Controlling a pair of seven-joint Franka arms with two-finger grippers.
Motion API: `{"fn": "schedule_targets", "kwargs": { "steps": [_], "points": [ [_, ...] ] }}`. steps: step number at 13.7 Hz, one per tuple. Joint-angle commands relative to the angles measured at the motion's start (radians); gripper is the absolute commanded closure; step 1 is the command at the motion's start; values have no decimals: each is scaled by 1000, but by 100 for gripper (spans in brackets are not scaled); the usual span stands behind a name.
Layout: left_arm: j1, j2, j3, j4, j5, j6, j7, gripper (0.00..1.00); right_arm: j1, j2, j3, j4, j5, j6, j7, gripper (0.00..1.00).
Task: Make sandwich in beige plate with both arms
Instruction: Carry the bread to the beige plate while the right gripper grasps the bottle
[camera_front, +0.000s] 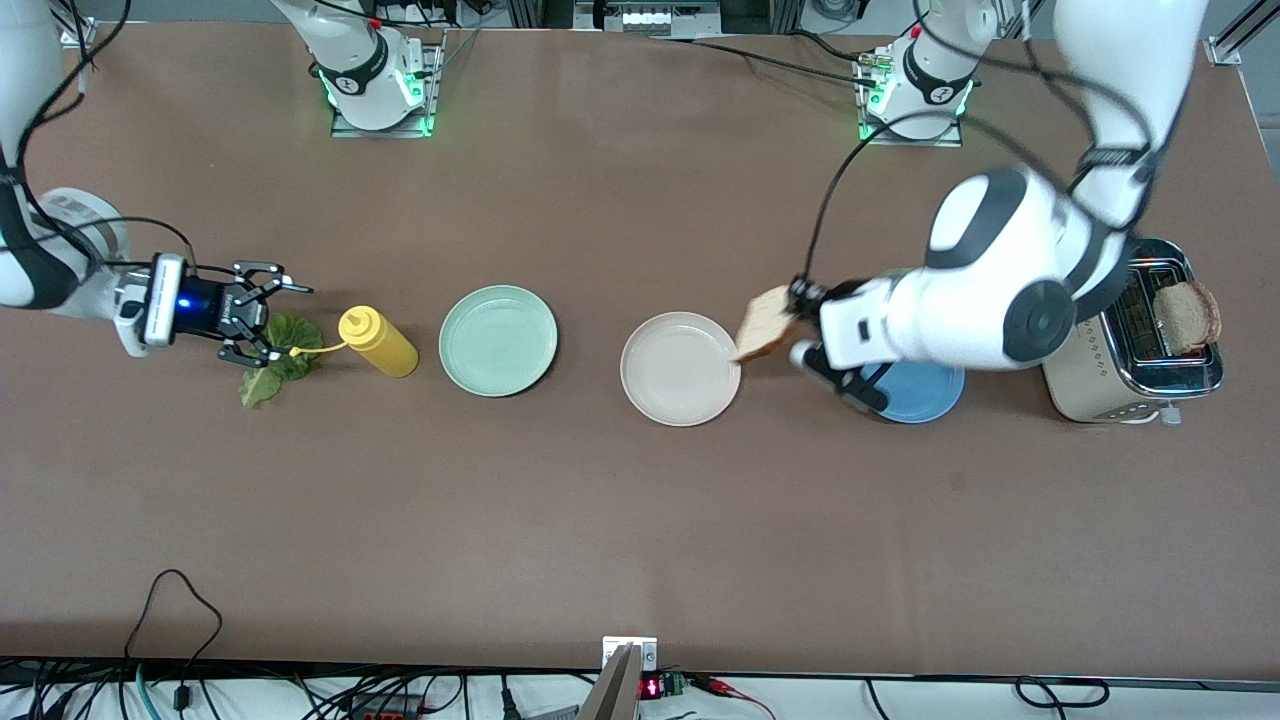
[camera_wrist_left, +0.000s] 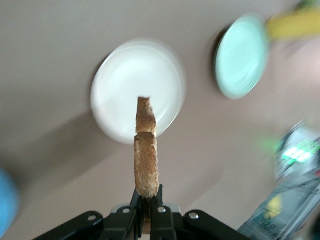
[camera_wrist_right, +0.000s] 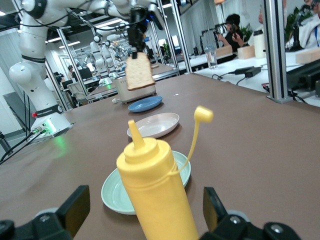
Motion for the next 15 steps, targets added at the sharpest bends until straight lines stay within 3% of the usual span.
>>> {"fn": "schedule_targets", "kwargs": {
  "steps": [1,4,6,8,14,15],
  "points": [
    [-13,120,-5,57,-178,121,8,99,-9,97,19,77,30,-35,-134,0],
    [-7,155,-4,-19,-270,211,138,99,-6,156,24,105,31,-32,-163,0],
    [-16,157,-4,-98,-275,294,177,99,17,172,24,111,33,-20,-177,0],
    [-7,175,-5,-142,-281,298,230,99,38,189,22,114,66,-3,-191,0],
    [-11,243,-4,-169,-375,301,379,99,126,221,22,115,152,14,-254,0],
    [-11,247,-4,-169,-375,301,379,90,138,221,22,119,156,25,-254,0]
  ]
}}
